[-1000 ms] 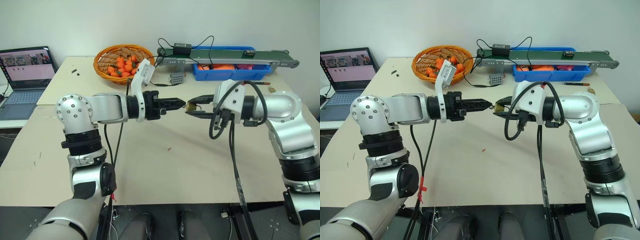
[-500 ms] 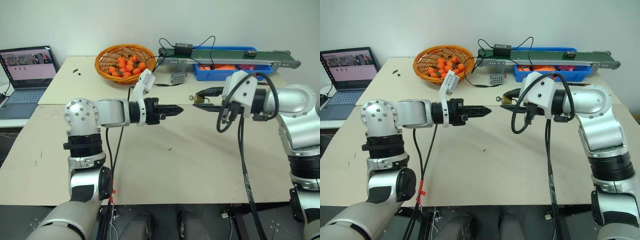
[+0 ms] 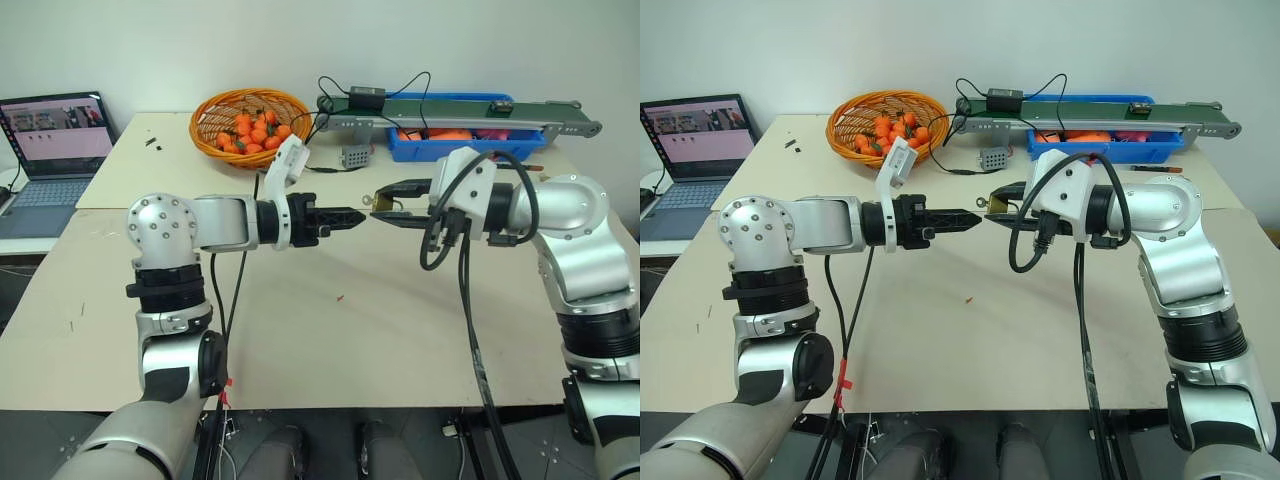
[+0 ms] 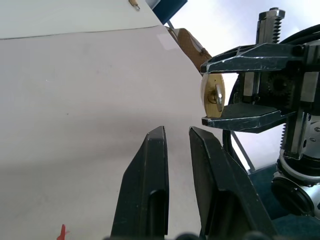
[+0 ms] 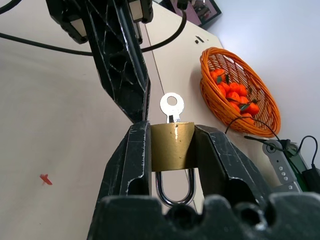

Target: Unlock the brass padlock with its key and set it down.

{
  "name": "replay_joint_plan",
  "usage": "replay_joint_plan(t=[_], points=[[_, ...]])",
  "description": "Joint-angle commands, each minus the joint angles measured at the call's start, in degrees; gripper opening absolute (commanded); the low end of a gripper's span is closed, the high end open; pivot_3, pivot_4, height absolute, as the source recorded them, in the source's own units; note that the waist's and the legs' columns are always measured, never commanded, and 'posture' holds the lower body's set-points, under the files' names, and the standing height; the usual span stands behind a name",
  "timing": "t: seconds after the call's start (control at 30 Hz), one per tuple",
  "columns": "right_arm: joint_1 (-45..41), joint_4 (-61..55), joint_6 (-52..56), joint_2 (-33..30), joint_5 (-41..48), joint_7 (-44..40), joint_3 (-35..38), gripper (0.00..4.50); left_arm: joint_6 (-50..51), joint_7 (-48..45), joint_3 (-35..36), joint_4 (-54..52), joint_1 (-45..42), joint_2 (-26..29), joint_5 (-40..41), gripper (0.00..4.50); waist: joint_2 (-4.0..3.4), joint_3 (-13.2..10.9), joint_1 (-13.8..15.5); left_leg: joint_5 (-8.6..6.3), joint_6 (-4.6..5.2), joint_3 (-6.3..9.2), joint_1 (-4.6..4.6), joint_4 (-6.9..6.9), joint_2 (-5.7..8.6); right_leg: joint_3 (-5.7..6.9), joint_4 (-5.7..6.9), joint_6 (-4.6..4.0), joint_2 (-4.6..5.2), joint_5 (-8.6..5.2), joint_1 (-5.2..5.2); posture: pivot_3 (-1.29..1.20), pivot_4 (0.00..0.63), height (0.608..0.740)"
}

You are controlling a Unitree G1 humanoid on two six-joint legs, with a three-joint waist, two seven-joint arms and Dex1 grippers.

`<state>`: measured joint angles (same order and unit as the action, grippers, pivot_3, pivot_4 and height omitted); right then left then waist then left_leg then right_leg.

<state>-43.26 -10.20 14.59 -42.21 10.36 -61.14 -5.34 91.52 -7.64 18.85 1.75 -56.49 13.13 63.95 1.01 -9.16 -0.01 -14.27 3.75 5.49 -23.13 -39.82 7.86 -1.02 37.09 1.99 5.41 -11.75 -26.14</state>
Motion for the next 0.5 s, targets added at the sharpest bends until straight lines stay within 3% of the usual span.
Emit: replay_joint_plan(t=[0.03, 0.23, 0.5], points=[[-0.64, 0.12, -1.95, -0.25, 0.20, 0.52, 1.36, 0.90, 0.93, -0.96, 1.57, -2.88, 0.14, 0.70, 2.15, 0.79, 0.00, 0.00, 0.01, 0.00, 0.00, 0.00, 0.00, 0.00, 0.00, 0.00, 0.00, 0.00, 0.00, 0.00, 0.00, 0.00, 0.150, 0.740], [0.05, 1.20, -2.99, -0.32, -0.21, 0.68, 1.10, 0.90, 0.97, -3.93, 1.85, -2.84, 2.06, 4.79, 4.03, 0.79, 0.00, 0.00, -0.31, 0.00, 0.00, 0.00, 0.02, 0.01, 0.00, -0.02, 0.01, 0.00, -0.01, 0.00, -0.01, 0.00, 0.150, 0.740], [0.18, 0.07, -2.37, -0.45, 0.18, 0.81, 1.15, 0.90, -0.57, -5.79, 0.64, -1.40, 1.51, 4.72, 2.36, 0.79, 0.00, 0.00, -0.09, 0.00, 0.00, 0.00, 0.01, 0.00, 0.00, 0.01, 0.00, 0.00, 0.00, 0.00, 0.00, 0.00, 0.150, 0.740]])
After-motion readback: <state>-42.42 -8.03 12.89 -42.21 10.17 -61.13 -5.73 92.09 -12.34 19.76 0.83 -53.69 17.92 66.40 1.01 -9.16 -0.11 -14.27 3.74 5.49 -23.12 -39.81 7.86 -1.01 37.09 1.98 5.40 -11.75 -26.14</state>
